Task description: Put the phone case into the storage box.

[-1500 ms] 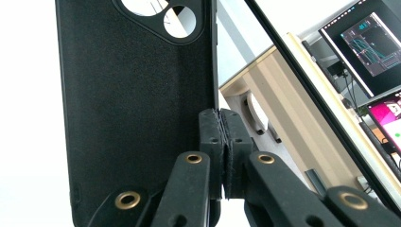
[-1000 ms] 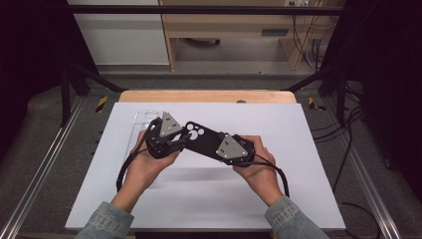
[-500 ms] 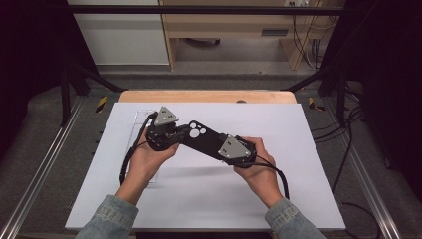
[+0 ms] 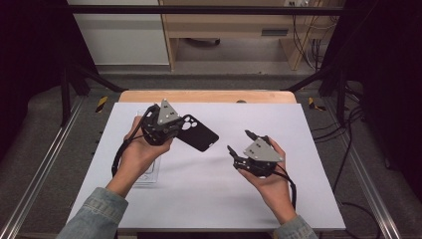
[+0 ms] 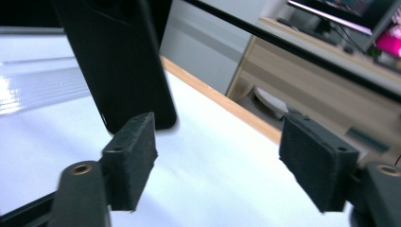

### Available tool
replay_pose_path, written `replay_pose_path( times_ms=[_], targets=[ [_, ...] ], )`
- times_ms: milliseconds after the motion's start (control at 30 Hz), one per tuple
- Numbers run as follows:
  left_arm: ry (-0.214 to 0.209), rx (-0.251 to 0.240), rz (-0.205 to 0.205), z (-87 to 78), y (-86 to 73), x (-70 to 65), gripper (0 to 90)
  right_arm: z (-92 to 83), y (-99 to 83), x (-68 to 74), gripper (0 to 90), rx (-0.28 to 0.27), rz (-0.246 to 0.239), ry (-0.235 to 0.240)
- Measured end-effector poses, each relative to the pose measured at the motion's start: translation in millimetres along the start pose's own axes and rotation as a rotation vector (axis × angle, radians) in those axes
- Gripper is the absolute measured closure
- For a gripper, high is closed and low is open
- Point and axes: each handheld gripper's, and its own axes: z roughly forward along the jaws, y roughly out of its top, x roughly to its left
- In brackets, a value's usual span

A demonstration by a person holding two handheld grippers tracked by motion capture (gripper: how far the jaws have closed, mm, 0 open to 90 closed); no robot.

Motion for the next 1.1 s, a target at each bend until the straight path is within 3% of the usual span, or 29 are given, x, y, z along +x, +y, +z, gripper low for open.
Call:
replay_pose_path(
  times_ms=[133,367,567,633,800,967,1100],
  targets=[
    [0.037,0.017,0.049,-7.1,5.4,6.6,83.0,-12.7,-24.1,-9.4,21.2,-0.015,0.105,-0.020],
    [0.080,0.021,0.077,-17.8,12.6,21.8,83.0,-26.9,-58.0,-21.7,9.7,-0.006,0.245,-0.021],
    [0.107,0.021,0.083,-25.4,16.5,32.8,83.0,-37.7,-72.2,-27.0,7.6,-0.018,0.305,-0.026],
    [0.119,0.024,0.088,-28.7,16.9,35.8,83.0,-40.8,-74.0,-27.3,9.0,-0.030,0.305,-0.017],
    [0.152,0.026,0.131,-38.0,13.9,45.6,83.0,-43.6,-78.5,-23.6,11.7,-0.019,0.243,-0.017],
    [0.180,0.026,0.147,-47.9,6.8,59.8,83.0,-44.3,-83.4,-24.3,13.2,-0.009,0.245,-0.008],
    [0.195,0.021,0.172,-57.8,3.8,61.0,83.0,-44.8,-86.9,-27.7,11.3,0.002,0.247,-0.009]
  ],
)
